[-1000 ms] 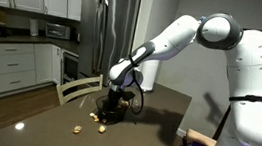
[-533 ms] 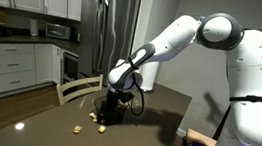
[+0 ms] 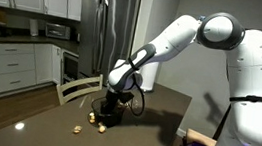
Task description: Move a packet from the basket to the counter
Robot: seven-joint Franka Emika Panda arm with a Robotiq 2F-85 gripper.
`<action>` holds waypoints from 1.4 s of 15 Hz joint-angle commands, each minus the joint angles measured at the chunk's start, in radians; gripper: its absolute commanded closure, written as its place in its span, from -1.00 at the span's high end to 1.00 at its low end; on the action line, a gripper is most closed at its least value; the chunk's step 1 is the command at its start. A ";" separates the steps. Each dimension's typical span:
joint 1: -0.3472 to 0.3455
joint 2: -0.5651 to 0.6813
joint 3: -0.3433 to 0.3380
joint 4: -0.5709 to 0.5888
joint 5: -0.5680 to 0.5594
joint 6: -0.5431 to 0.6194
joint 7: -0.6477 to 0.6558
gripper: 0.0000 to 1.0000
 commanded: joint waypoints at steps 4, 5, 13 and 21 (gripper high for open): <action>-0.004 -0.034 0.004 -0.031 -0.024 -0.005 0.040 -0.89; -0.002 -0.036 0.002 -0.031 -0.026 -0.004 0.044 -0.96; -0.006 -0.064 0.014 -0.042 -0.010 -0.028 0.042 -0.09; 0.062 -0.077 -0.011 -0.025 -0.063 0.004 0.191 0.95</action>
